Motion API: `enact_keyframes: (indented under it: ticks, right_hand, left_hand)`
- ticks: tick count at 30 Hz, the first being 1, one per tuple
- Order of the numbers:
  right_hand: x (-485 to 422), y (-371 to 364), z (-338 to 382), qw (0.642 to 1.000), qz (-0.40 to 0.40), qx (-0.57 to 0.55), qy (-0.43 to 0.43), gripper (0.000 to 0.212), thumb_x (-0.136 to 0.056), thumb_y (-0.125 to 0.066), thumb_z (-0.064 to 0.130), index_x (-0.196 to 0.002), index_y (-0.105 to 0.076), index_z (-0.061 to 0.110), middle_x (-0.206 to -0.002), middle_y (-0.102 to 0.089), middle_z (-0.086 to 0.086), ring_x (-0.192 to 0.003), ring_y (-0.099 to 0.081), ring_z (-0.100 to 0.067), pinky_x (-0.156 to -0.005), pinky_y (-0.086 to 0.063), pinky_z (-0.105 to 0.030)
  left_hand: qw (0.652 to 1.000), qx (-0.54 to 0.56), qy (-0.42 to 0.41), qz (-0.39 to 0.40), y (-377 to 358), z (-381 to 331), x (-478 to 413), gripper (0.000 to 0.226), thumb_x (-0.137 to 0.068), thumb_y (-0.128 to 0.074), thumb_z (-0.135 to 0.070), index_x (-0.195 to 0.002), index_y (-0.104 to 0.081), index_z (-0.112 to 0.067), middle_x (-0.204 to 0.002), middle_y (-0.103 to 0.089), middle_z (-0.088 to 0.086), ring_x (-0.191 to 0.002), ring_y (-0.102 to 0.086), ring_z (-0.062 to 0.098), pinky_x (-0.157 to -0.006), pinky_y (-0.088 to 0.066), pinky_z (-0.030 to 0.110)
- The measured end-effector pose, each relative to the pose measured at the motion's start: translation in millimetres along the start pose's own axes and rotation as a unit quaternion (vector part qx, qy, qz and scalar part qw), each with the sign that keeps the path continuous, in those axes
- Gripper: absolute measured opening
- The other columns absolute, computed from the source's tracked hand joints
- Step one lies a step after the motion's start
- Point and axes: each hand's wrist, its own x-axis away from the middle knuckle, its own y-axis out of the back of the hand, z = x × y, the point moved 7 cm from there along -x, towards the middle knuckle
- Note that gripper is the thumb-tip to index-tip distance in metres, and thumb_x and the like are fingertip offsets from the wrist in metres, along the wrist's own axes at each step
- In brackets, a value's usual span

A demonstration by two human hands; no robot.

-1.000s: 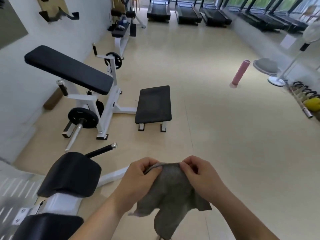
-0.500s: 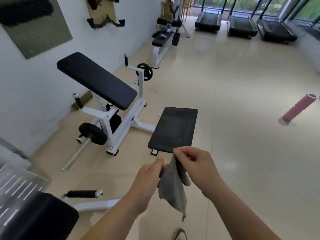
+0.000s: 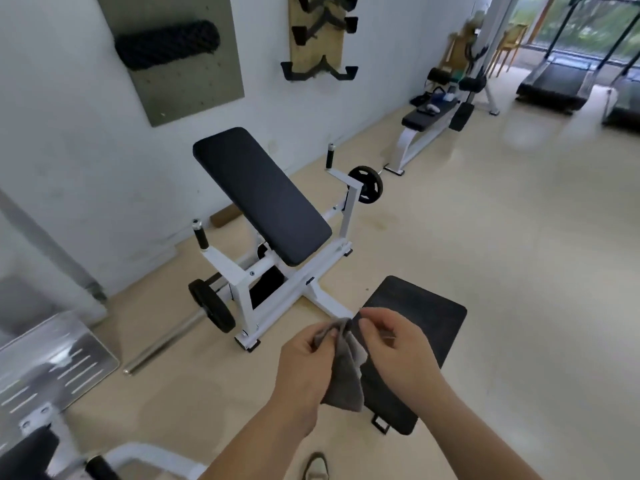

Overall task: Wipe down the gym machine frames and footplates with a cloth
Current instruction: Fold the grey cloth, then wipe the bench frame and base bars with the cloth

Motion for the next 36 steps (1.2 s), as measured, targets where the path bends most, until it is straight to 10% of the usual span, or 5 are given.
enact_keyframes:
  ticks: [7, 14, 23, 26, 36]
  right_hand:
    - [-126.9, 49.9, -16.7, 0.988, 0.066, -0.119, -0.076, 0.02, -0.104, -0.057, 0.037, -0.113, -0.074, 0.033, -0.102, -0.076, 0.014, -0.1, -0.07, -0.005, -0.096, -0.058, -0.037]
    - [-249.9, 107.2, -12.7, 0.977, 0.099, -0.182, -0.05, 0.021, -0.104, -0.059, 0.03, -0.103, -0.079, 0.028, -0.101, -0.077, 0.003, -0.102, -0.072, -0.019, -0.094, -0.06, -0.046]
    - [-421.9, 148.5, -16.0, 0.995, 0.049, 0.082, 0.01, 0.014, -0.1, -0.058, 0.033, -0.109, -0.068, 0.037, -0.1, -0.069, 0.021, -0.094, -0.061, 0.007, -0.078, -0.043, -0.011]
    - [-498.0, 133.6, -20.1, 0.992, 0.089, 0.082, -0.023, 0.013, -0.1, -0.058, 0.032, -0.098, -0.07, 0.035, -0.095, -0.072, 0.016, -0.09, -0.066, -0.001, -0.081, -0.051, -0.019]
    - [-787.7, 82.0, 18.4, 0.987, 0.1, 0.052, -0.111, 0.017, -0.102, -0.056, 0.029, -0.098, -0.073, 0.027, -0.09, -0.076, 0.006, -0.081, -0.072, -0.007, -0.082, -0.059, -0.038]
  left_hand:
    - [0.99, -0.111, -0.082, 0.034, -93.9, -62.8, -102.9, 0.021, -0.098, -0.068, -0.018, -0.108, -0.072, -0.036, -0.095, -0.072, -0.02, -0.081, -0.064, -0.014, -0.061, -0.05, 0.006]
    - [0.996, -0.054, -0.054, 0.04, -168.5, -98.2, -208.2, 0.037, -0.088, -0.077, -0.037, -0.124, -0.066, -0.038, -0.116, -0.072, -0.012, -0.109, -0.068, 0.008, -0.089, -0.059, 0.028]
    - [0.984, -0.151, -0.089, -0.042, -193.2, -154.7, -358.7, 0.017, -0.102, -0.061, -0.026, -0.108, -0.068, -0.04, -0.096, -0.073, -0.015, -0.087, -0.069, 0.002, -0.071, -0.054, 0.016]
    - [0.982, -0.155, -0.096, -0.04, -194.8, -180.9, -430.7, 0.02, -0.099, -0.068, -0.02, -0.111, -0.065, -0.035, -0.097, -0.073, -0.011, -0.084, -0.069, -0.001, -0.063, -0.053, 0.013]
    - [0.978, -0.202, -0.032, 0.029, -179.1, -288.6, -721.1, 0.037, -0.098, -0.065, -0.019, -0.13, -0.06, -0.035, -0.123, -0.064, -0.012, -0.116, -0.06, 0.008, -0.104, -0.053, 0.033]
